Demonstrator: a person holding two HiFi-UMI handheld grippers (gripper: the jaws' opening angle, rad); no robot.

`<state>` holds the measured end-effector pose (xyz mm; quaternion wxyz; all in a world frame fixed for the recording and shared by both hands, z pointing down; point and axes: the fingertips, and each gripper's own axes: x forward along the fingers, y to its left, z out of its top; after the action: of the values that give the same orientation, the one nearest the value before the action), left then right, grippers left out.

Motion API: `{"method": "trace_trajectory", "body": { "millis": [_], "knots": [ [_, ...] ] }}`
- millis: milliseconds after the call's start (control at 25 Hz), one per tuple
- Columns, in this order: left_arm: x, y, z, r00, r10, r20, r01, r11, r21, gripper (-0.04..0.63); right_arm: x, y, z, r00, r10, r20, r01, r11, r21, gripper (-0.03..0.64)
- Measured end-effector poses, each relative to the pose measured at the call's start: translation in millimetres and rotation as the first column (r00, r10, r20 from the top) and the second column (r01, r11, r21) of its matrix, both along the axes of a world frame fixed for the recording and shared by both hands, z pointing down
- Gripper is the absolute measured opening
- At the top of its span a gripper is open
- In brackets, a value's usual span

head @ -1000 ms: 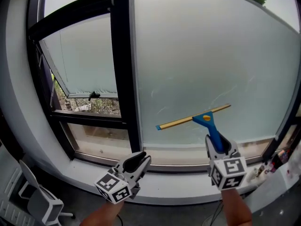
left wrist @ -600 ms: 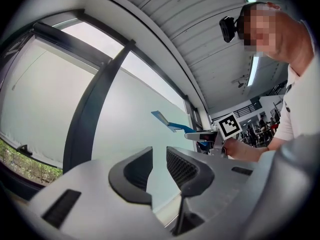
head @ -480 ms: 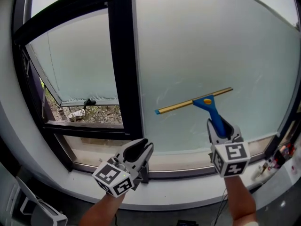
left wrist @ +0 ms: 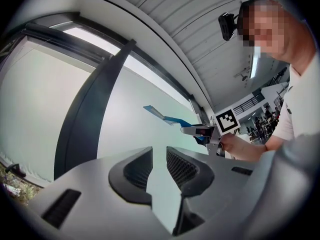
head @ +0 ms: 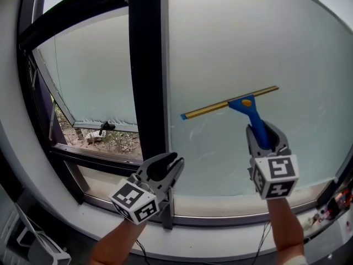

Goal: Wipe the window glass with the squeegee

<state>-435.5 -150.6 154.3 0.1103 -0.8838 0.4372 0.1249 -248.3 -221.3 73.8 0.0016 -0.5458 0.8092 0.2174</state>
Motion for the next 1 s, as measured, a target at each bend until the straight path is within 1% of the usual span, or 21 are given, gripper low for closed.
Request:
{"method": "trace_trajectory", "body": {
  "millis": [240, 480, 600, 760, 920, 1000],
  "knots": [
    [6, -38, -31, 1.0, -0.027, 0.011, 0.026, 0.998, 0.063, 0.107, -4, -42, -45, 0.999, 0.019, -0.036, -0.016, 0.996, 0.089, 0.153],
    [-4, -58, -64, 0.998, -0.031, 0.049, 0.025, 0.992, 0.12, 0.107, -17, -63, -103, 0.997, 0.082, -0.009, -0.08, 0.983, 0.166, 0.153],
    [-10, -63, -86, 0.997, -0.015, 0.072, 0.005, 0.989, 0.146, 0.107, -23, -70, -145, 0.992, 0.123, 0.016, -0.124, 0.974, 0.189, 0.153],
    [-17, -67, -112, 0.997, 0.001, 0.076, -0.013, 0.987, 0.161, 0.107, -33, -76, -195, 0.984, 0.176, 0.028, -0.178, 0.963, 0.202, 0.153],
    [-19, -69, -138, 0.996, -0.002, 0.09, -0.016, 0.979, 0.205, 0.107, -50, -76, -243, 0.979, 0.2, 0.033, -0.202, 0.952, 0.232, 0.153],
    [-17, -71, -149, 0.994, -0.013, 0.109, -0.012, 0.973, 0.229, 0.107, -58, -78, -262, 0.978, 0.208, 0.032, -0.209, 0.947, 0.244, 0.153]
  ]
}}
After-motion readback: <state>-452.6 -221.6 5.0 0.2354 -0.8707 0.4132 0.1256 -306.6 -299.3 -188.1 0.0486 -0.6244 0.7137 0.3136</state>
